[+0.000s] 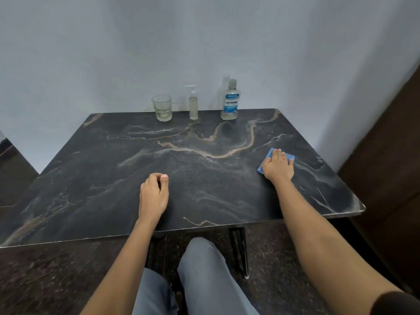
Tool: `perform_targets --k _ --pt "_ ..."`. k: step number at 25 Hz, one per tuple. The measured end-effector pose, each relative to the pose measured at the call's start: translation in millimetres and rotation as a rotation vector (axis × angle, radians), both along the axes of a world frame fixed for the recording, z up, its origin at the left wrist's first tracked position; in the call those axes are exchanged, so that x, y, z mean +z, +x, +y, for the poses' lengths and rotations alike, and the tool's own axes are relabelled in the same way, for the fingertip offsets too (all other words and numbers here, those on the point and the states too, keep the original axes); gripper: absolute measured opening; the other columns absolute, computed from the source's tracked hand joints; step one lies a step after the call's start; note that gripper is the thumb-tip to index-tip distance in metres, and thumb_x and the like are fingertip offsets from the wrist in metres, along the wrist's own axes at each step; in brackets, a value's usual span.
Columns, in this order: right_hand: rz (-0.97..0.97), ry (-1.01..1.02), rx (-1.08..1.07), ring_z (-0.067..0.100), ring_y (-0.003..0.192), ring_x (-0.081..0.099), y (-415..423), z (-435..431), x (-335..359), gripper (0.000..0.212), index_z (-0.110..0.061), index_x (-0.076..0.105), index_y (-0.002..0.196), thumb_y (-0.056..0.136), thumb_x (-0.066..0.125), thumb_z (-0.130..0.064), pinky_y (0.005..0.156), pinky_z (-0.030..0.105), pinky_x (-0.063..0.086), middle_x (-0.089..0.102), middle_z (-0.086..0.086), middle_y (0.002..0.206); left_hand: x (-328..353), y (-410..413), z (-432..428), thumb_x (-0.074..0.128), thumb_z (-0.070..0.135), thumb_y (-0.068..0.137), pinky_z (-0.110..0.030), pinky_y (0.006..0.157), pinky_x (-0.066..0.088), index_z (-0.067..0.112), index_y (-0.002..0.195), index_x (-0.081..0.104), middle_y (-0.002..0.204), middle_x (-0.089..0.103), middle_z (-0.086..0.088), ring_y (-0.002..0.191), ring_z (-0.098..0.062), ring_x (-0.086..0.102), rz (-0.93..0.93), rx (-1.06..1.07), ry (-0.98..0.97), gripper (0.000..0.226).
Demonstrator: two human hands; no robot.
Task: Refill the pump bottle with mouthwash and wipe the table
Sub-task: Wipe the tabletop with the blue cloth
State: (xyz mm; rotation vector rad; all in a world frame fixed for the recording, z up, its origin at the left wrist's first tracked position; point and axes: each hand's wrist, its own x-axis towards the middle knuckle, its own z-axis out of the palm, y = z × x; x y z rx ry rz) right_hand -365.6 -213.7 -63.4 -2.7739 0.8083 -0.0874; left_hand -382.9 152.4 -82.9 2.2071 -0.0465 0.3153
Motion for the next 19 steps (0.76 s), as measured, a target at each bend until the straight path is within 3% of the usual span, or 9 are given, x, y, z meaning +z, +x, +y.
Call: perform_targets --k 8,12,16,19 --pt "0.025 0.016 -0.23 0.018 0.149 0.003 -94 -37 3 0.057 -0.007 0.008 0.152 0.1 0.015 -0.027 0.121 0.043 0.0 0.005 0.005 0.161 0 -17 -3 0.035 0.038 0.102 -0.041 0.086 0.043 0.008 0.111 0.057 0.104 0.063 -0.009 0.104 -0.029 0.054 -0.007 -0.039 0.016 0.039" --pt "0.074 0.049 -0.309 0.02 0.149 0.001 -110 12 8 0.059 -0.003 0.004 0.151 0.1 0.017 -0.028 0.121 0.044 0.002 0.002 0.008 0.162 5 -22 -7 0.035 0.037 0.103 -0.036 0.084 0.038 0.008 0.112 0.057 0.105 0.061 -0.007 0.106 -0.027 0.051 0.016 -0.013 -0.018 0.038" --pt "0.002 -0.011 0.099 0.021 0.149 0.005 -83 125 -1 0.061 -0.003 0.005 0.151 0.1 0.023 -0.03 0.12 0.043 0.007 0.006 0.01 0.161 13 -26 -6 0.037 0.034 0.103 -0.033 0.083 0.038 0.008 0.112 0.058 0.102 0.06 -0.006 0.101 -0.025 0.054 0.052 0.064 -0.187 0.035" --pt "-0.035 0.005 0.466 0.021 0.149 0.006 -80 222 -3 0.06 -0.006 0.008 0.152 0.1 0.027 -0.03 0.12 0.042 0.005 0.008 0.008 0.161 19 -22 -4 0.037 0.035 0.103 -0.031 0.087 0.037 0.008 0.12 0.059 0.115 0.062 -0.007 0.106 -0.021 0.053 0.104 0.178 -0.308 0.039"
